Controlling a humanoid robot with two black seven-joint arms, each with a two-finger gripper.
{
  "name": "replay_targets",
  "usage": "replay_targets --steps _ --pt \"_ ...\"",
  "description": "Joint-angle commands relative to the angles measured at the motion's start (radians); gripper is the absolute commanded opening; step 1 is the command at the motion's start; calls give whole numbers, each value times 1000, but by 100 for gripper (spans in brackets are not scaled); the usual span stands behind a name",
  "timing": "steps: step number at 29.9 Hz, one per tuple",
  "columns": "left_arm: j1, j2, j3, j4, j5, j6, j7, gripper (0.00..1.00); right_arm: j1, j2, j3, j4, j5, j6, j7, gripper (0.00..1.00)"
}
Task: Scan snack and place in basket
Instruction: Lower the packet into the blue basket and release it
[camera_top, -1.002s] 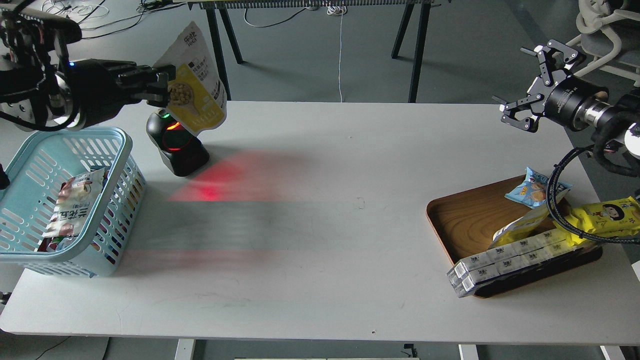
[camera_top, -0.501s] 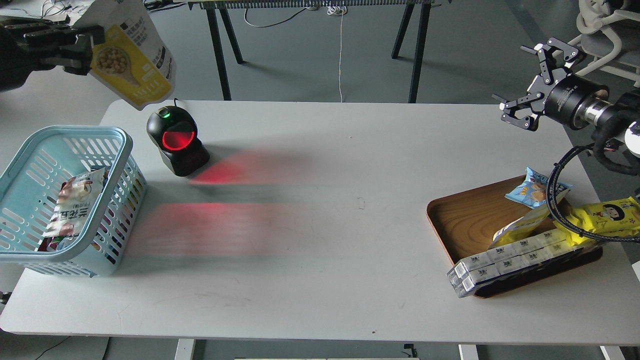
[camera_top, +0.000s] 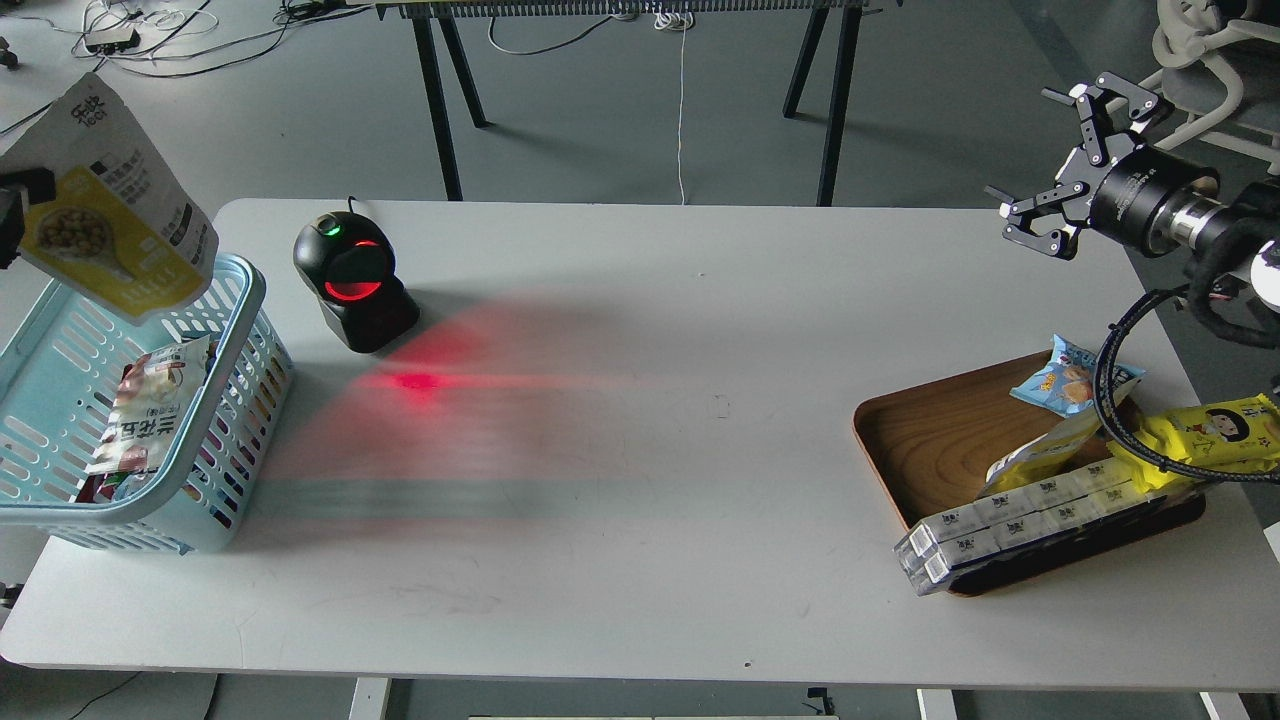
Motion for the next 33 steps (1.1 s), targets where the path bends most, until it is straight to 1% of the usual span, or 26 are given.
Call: replay_targets --steps 1,4,7,11,16,26,33 --pt "0 36 81 5 -18 72 -32 1 -3 2 -11 0 0 0 0 100" --pt "0 48 152 23 -20 132 -54 1 -3 2 -11 0 0 0 0 100" --pt "0 48 215 45 -29 201 -57 1 -4 2 -11 0 0 0 0 100" --pt "0 48 285 53 -37 261 -59 1 -6 2 -11 0 0 0 0 100" --pt "0 42 367 75 -37 315 -77 1 -6 2 -11 0 0 0 0 100" --pt "0 24 500 95 -37 402 -85 1 -6 2 -11 0 0 0 0 100" --pt "2 -11 563 97 -35 437 -85 2 -7 6 -11 -2 0 0 0 100"
